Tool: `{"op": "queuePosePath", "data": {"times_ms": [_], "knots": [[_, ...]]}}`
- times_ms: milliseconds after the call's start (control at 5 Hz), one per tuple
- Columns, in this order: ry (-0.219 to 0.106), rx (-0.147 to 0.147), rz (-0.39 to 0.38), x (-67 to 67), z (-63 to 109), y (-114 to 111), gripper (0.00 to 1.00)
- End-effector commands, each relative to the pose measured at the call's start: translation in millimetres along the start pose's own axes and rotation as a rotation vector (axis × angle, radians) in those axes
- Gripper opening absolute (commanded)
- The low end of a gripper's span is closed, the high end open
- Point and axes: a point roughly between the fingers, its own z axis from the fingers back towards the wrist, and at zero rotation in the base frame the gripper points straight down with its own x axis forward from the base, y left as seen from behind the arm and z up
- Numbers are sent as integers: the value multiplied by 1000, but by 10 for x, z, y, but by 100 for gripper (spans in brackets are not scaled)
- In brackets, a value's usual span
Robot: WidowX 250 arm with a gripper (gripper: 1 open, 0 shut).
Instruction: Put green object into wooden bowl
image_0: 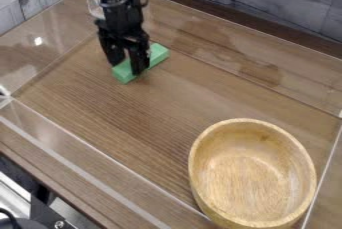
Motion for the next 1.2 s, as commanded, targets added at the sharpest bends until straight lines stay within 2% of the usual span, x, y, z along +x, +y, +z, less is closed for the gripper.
{"op": "queuePosePath", "data": {"times_ms": [0, 400, 600, 800, 1000], "knots": [[-65, 31, 53, 121, 124, 79, 100], [-68, 17, 47, 170, 159, -259, 100], [-64, 4, 64, 152, 224, -141, 100], [-66, 5, 66, 106, 216, -207, 0], [-84, 9, 74, 55, 340, -291, 0]]}}
